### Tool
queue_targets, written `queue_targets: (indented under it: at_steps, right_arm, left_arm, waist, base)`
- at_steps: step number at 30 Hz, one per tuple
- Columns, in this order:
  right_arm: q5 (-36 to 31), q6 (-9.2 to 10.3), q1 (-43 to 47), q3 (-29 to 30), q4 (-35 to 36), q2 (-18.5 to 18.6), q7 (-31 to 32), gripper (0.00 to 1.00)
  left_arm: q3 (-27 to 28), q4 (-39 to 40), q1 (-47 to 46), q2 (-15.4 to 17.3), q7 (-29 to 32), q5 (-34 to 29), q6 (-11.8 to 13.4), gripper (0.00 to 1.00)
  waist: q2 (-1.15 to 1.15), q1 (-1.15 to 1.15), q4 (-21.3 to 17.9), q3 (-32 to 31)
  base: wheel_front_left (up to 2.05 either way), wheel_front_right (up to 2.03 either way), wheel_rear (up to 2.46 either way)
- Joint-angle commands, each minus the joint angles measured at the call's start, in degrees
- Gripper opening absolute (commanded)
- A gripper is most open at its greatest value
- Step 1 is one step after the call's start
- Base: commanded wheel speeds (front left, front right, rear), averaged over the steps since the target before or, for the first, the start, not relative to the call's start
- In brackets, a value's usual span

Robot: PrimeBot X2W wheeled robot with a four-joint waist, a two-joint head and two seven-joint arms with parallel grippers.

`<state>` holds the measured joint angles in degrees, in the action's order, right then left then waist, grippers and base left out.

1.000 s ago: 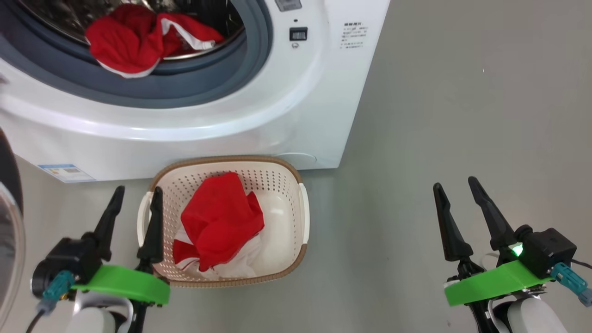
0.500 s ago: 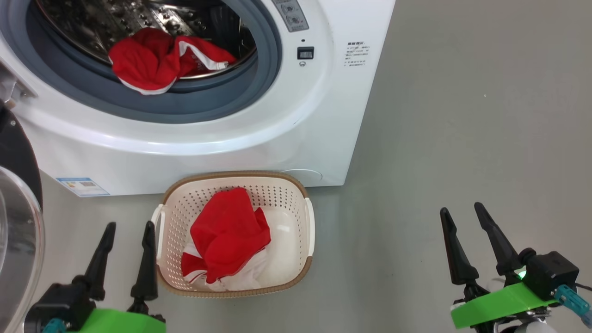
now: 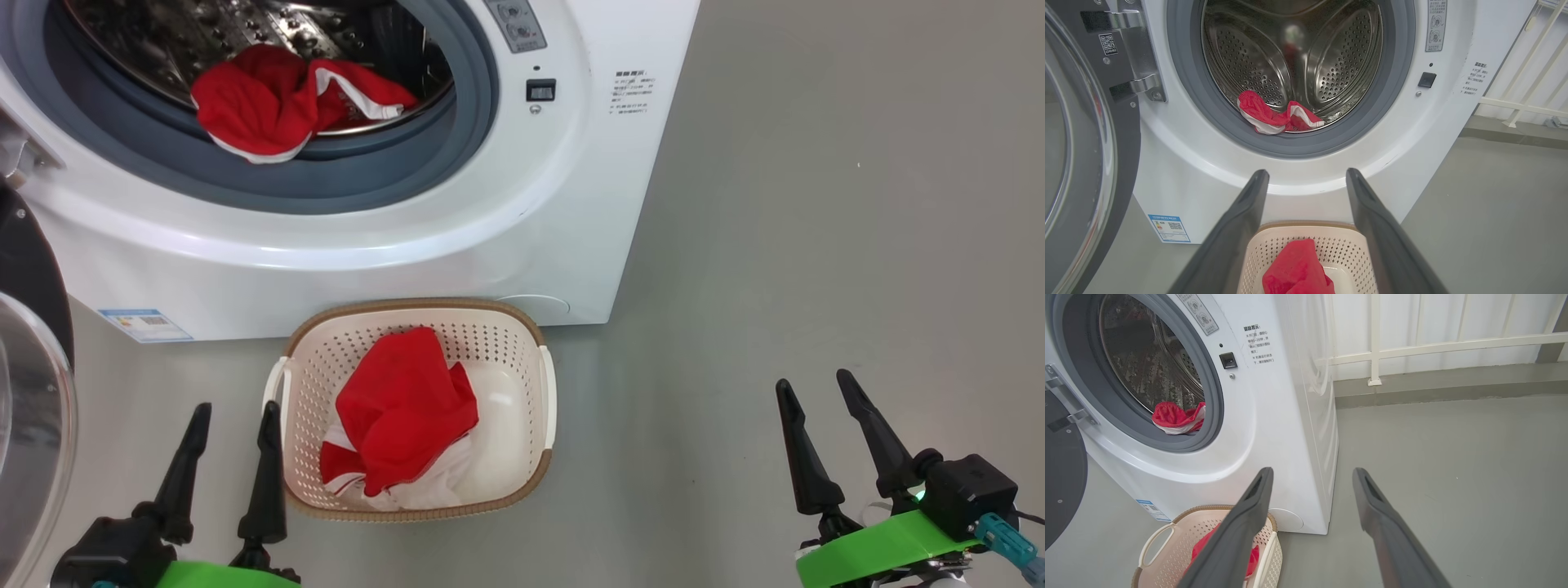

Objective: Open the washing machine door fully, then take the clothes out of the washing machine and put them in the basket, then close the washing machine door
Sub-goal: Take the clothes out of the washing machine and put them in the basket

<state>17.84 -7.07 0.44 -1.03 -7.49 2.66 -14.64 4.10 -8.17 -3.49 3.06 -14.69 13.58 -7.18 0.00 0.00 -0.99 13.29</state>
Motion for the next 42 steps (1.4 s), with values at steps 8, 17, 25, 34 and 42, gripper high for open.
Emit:
queue_targets:
  at_steps: [8,17,25,34,42]
  right_arm:
    - [0.0,-0.42,-1.1,-1.6,1.6,0.2,-0.4,1.0]
    - [0.3,-0.42,-2.4,-1.8,1.9,0.2,-0.4,1.0]
    - [1.1,-0.42,-5.3,-3.3,2.4,0.2,-0.4,1.0]
    - [2.7,-0.42,-9.3,-5.5,2.8,0.2,-0.4,1.0]
    - [4.5,-0.42,-11.8,-6.8,3.4,0.2,-0.4,1.0]
  left_arm:
    - [2.0,1.7,-1.1,0.7,-0.3,-0.9,-0.3,1.0]
    - [-0.1,0.7,-4.9,1.5,-0.3,-0.9,-0.3,1.0]
    - [-2.9,-5.0,-18.1,5.4,-0.3,-1.4,-0.3,1.0]
    - [-4.5,-18.3,-36.1,10.2,-0.3,-2.6,-0.3,1.0]
    - [-7.0,-34.6,-51.4,14.2,-0.3,-6.0,-0.2,1.0]
  waist:
    - [0.0,0.0,0.0,0.8]
    - [0.0,0.0,-0.1,3.0]
    - [0.0,0.0,-1.4,8.1]
    - [0.0,0.0,-4.5,15.0]
    - [0.0,0.0,-8.0,19.8]
  base:
    - [0.0,0.0,0.0]
    - [0.0,0.0,0.0]
    - [0.0,0.0,0.0]
    - [0.0,0.0,0.0]
    - [0.0,0.0,0.0]
